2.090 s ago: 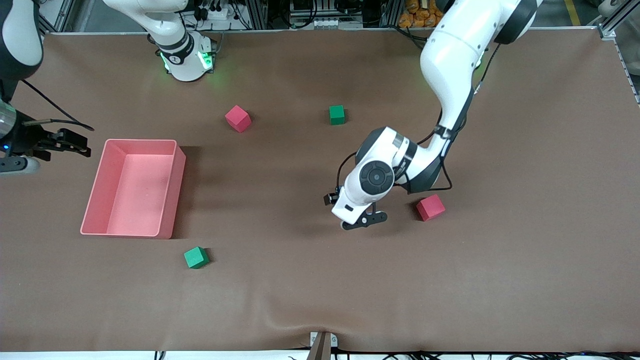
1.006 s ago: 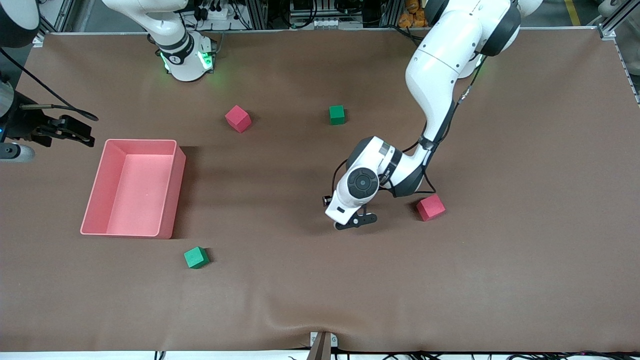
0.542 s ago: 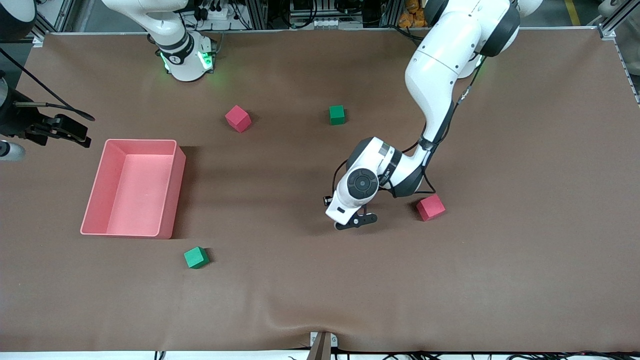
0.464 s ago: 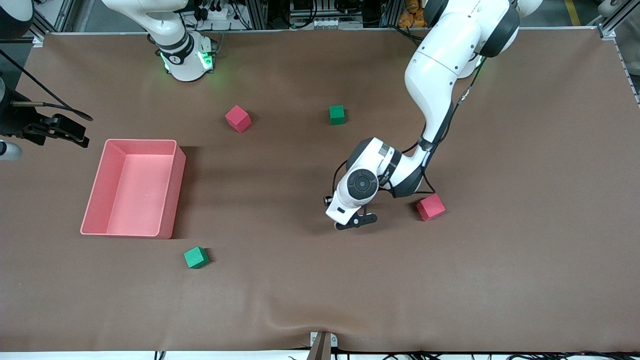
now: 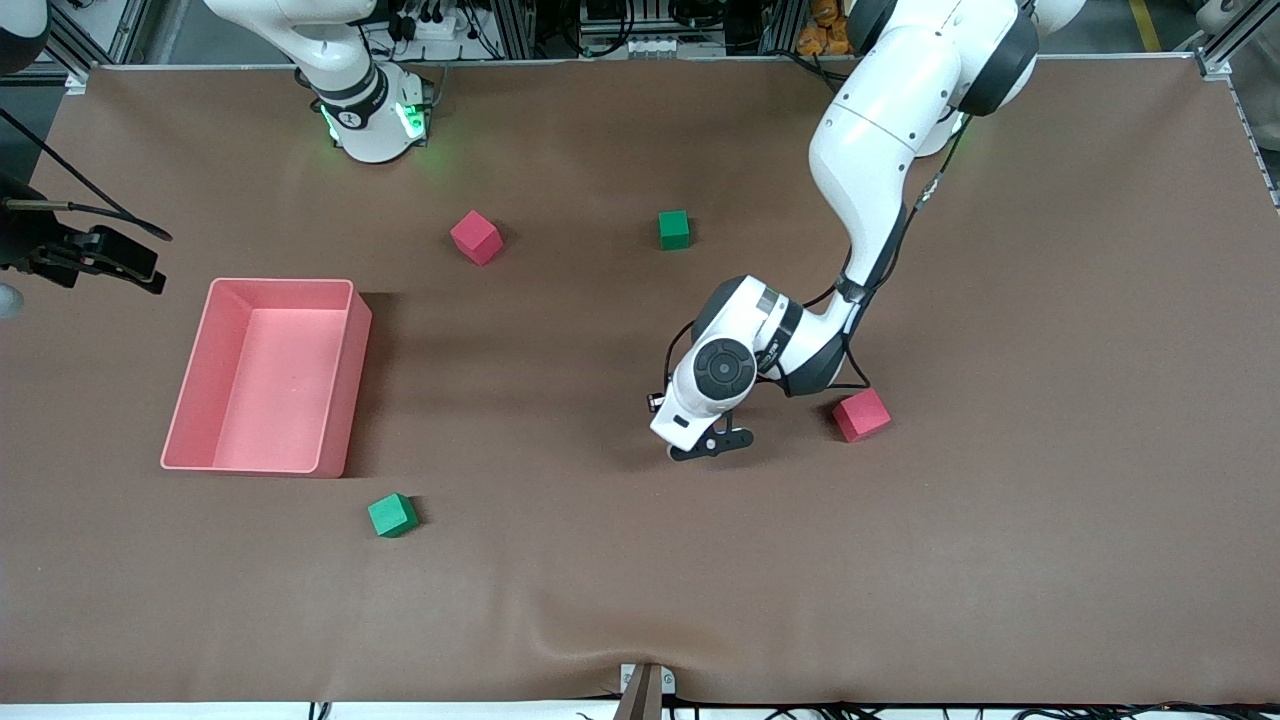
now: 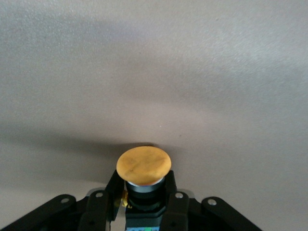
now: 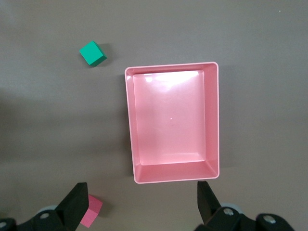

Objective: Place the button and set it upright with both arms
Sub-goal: 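Grasp the button's base with the left gripper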

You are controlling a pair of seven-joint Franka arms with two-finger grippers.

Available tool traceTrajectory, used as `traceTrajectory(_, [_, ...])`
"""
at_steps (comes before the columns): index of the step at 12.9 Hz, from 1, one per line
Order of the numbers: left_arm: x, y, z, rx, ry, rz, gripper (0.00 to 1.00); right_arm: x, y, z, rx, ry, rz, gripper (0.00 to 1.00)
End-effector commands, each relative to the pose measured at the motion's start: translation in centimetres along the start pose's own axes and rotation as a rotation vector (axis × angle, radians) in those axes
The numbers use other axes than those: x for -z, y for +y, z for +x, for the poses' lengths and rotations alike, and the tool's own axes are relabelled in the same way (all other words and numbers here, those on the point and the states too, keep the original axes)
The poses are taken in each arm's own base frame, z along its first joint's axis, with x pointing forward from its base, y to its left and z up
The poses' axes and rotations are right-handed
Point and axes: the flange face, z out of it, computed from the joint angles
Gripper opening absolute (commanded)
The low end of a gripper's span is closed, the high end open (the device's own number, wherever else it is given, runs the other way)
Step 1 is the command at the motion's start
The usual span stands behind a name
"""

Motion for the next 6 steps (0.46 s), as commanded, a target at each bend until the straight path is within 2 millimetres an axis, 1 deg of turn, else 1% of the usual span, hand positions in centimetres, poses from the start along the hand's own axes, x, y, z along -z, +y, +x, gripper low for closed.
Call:
traceTrajectory(1, [2.2,0.7,-0.4,0.016,0.027,-0.002,0.0,0.6,0.0,-0.3,-0.013,-0.031,0.0,1.0])
traceTrajectory(3, [3.2,1.4,-1.0,0.042,0.035,-0.016,0.0,0.3,0.7,-0.5,-0.014,-0.055,-0.01,1.0])
traceTrajectory(5, [3.9,3.9,-3.8,0.086,0.066,-0.022,0.0,0.4,0.4,-0.4,-0.012,-0.05,0.003,1.0])
traceTrajectory(6, [5.4,5.0,-5.2,0.103,0.112,-0.016,0.0,0.3,0.1,-0.3,-0.009,-0.048,0.005,1.0])
